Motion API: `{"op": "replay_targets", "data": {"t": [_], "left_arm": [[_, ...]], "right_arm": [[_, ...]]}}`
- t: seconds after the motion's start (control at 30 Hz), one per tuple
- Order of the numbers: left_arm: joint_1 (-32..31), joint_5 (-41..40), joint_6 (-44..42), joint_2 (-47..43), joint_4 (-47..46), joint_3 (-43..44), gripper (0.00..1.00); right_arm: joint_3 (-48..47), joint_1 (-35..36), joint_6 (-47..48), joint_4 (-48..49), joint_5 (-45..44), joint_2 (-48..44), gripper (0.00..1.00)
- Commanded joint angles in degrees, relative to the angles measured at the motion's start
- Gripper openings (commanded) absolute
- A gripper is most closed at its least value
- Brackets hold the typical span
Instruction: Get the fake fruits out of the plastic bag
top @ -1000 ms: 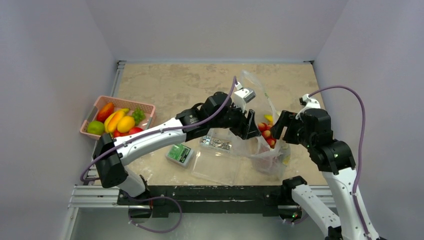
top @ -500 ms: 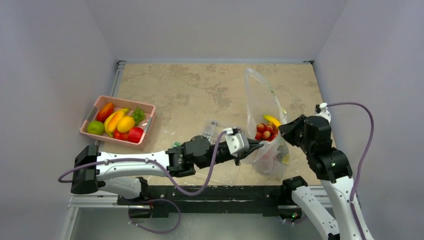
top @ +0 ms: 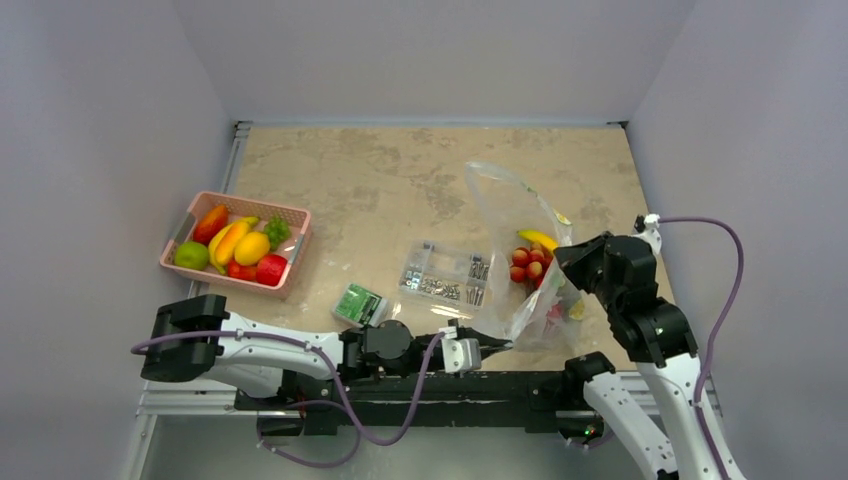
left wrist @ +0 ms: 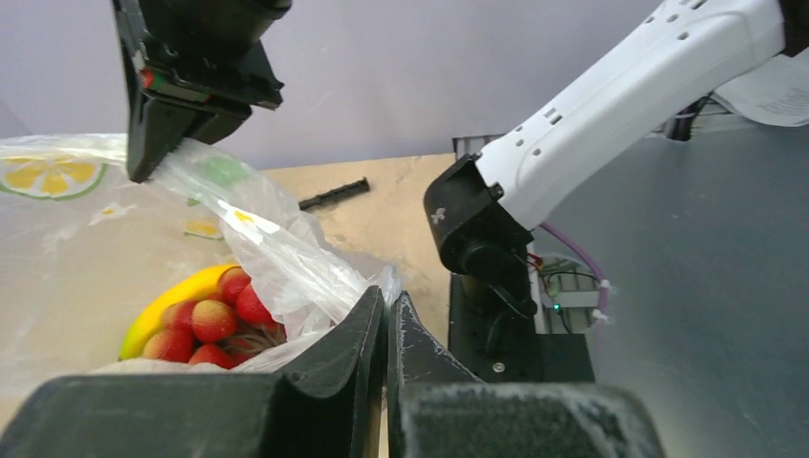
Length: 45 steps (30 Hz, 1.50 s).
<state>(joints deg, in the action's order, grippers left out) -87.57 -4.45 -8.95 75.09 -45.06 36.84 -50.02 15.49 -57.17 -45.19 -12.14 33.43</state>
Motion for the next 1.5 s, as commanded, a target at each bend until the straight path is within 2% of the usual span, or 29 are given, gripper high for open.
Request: {"op": "replay_targets", "data": {"t": [0.0, 0.1, 0.13, 0.17, 0.2, 0.23, 0.27, 0.3, 0.33, 0.4, 0.5, 0.63, 0.7, 0.8, 0.9, 0.97, 1.03, 1.23, 1.47], "left_arm": [[-1.9, 10.55, 6.54, -1.75, 1.68, -0.45, 0.0], [-1.86, 11.36, 8.27, -1.44, 5.01, -0.46, 0.0], [-1.9, 10.88, 9.5, -1.71, 5.77, -0.41, 0.08], [-1.63, 10.54, 11.52, -2.3, 6.75, -0.23, 0.19], [-1.04, 10.56, 13.29, -3.16, 7.57, -0.01, 0.35], [-0.26, 10.74, 15.22, -4.1, 8.61, 0.42, 0.58], [0.95, 11.2, 18.02, -5.38, 10.31, 1.22, 0.85], [3.05, 13.37, 21.25, -6.45, 12.99, 2.49, 0.98], [6.44, 19.02, 23.97, -7.19, 15.8, 4.4, 1.0], [9.42, 24.71, 26.11, -8.26, 22.53, 8.73, 1.0], [11.12, 26.24, 23.38, -10.43, 29.85, 13.16, 1.0], [14.65, 25.57, 24.41, -12.31, 29.72, 14.51, 0.96], [15.97, 20.33, 26.2, -11.51, 31.04, 15.77, 0.94], [16.29, 8.1, 27.85, -7.3, 37.61, 20.39, 0.8], [16.38, -4.36, 33.13, -2.74, 40.93, 22.8, 0.77], [16.38, -8.51, 36.51, 0.42, 42.0, 24.38, 0.7], [16.38, -8.98, 38.43, 3.55, 40.65, 25.51, 0.68], [16.62, -10.01, 43.12, 13.23, 40.39, 30.91, 0.47], [16.91, -6.05, 49.18, 23.45, 43.56, 39.38, 0.45]], "right_arm": [[-0.62, -0.4, 3.06, 4.83, -3.72, -0.86, 0.0], [-1.57, -0.42, 6.64, 4.04, -1.91, -1.28, 0.0], [-1.72, -0.42, 8.55, 4.13, -0.09, -1.54, 0.0], [-2.15, -0.42, 10.46, 3.69, 1.63, -1.31, 0.0], [-2.73, -0.37, 12.02, 2.13, 3.22, -0.75, 0.0], [-2.87, -0.39, 13.84, 0.5, 5.8, 0.14, 0.0], [-2.87, -0.37, 15.73, -0.5, 8.45, 1.19, 0.0], [-3.18, -0.37, 18.1, -2.56, 10.41, 2.23, 0.0], [-3.66, -0.41, 20.12, -5.93, 10.51, 3.25, 0.0], [-3.14, -0.37, 22.62, -8.24, 13.59, 2.86, 0.0], [-3.04, -0.37, 23.9, -10.65, 13.35, 0.84, 0.0], [-4.82, -0.42, 25.1, -13.36, 13.9, 0.17, 0.0], [-6.21, -0.37, 26.46, -14.59, 12.54, 0.46, 0.0], [-7.56, -0.37, 26.75, -14.93, 12.31, 0.58, 0.0], [-8.87, -0.38, 26.74, -13.74, 12.3, 0.67, 0.0], [-9.89, -0.4, 26.42, -12.89, 12.31, 0.93, 0.0], [-10.45, -0.41, 25.85, -11.92, 12.84, 1.23, 0.0], [-11.91, -0.37, 25.35, -10.84, 13.74, 1.82, 0.0], [-11.88, -0.39, 25.28, -11.39, 13.16, 1.16, 0.0]]}}
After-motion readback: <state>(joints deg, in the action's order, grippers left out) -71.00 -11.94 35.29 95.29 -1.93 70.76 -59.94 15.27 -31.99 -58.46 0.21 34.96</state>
